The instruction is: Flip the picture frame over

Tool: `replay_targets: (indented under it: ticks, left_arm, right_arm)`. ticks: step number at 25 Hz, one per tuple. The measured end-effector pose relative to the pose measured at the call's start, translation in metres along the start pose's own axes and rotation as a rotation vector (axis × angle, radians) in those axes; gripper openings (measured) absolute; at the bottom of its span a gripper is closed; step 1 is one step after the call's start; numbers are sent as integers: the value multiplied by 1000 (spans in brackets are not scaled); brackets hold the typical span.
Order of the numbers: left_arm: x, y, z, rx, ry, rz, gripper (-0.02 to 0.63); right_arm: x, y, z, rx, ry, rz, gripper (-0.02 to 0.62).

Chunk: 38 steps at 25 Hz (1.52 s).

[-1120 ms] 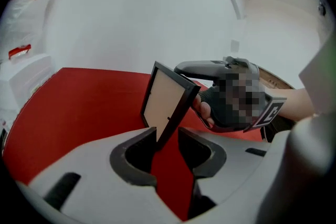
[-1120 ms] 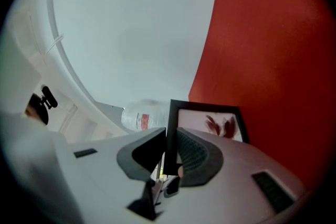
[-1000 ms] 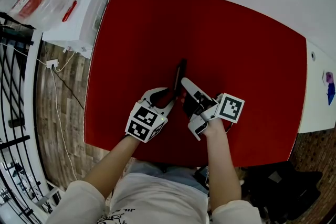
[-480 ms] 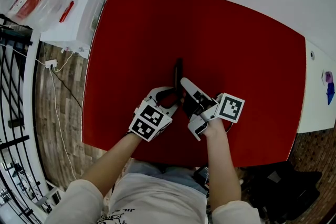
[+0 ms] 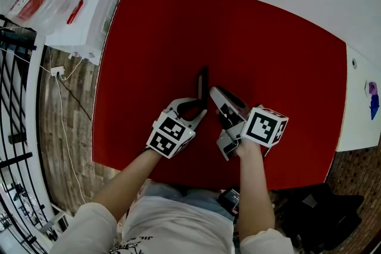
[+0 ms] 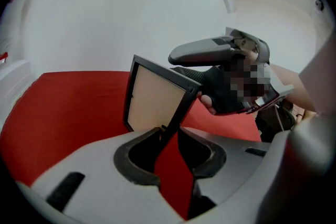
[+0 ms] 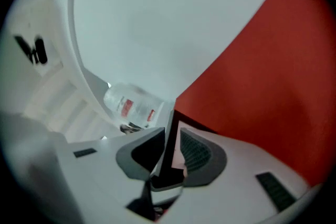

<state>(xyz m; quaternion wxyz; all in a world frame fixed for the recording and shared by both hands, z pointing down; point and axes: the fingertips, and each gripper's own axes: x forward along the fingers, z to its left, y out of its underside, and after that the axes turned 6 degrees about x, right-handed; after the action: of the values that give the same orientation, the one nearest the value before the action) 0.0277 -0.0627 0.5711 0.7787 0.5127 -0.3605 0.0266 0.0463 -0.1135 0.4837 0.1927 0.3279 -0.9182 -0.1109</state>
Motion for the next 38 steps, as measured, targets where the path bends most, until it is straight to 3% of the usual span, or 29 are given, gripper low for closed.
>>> replay_targets:
  ticks: [2, 5, 12, 20, 24, 28, 31, 38]
  left_arm:
    - [0, 1, 1, 1, -2, 6, 115]
    - [0, 7, 0, -3, 0, 32, 114]
    - [2, 4, -1, 4, 1, 20, 114]
    - [1, 6, -7, 10, 19, 26, 115]
    - [-4, 1, -7, -47, 29, -7, 115]
    - [-6, 8, 15, -87, -40, 4, 114]
    - [0, 20, 35, -135, -101, 45, 74]
    - [19, 34, 47, -128, -149, 131, 57]
  right_arm:
    - [2, -3, 3, -142, 103, 24, 90]
    - [8, 1, 4, -266, 197, 77, 127]
    - [23, 14, -1, -356, 305, 147, 127]
    - [3, 5, -21, -293, 355, 109, 94]
    - [-11, -2, -42, -282, 411, 86, 70]
    - [-23, -8, -62, -250, 450, 61, 69]
    - [-30, -10, -77, -234, 480, 46, 71]
    - [-42, -11, -113, -283, 583, 56, 69]
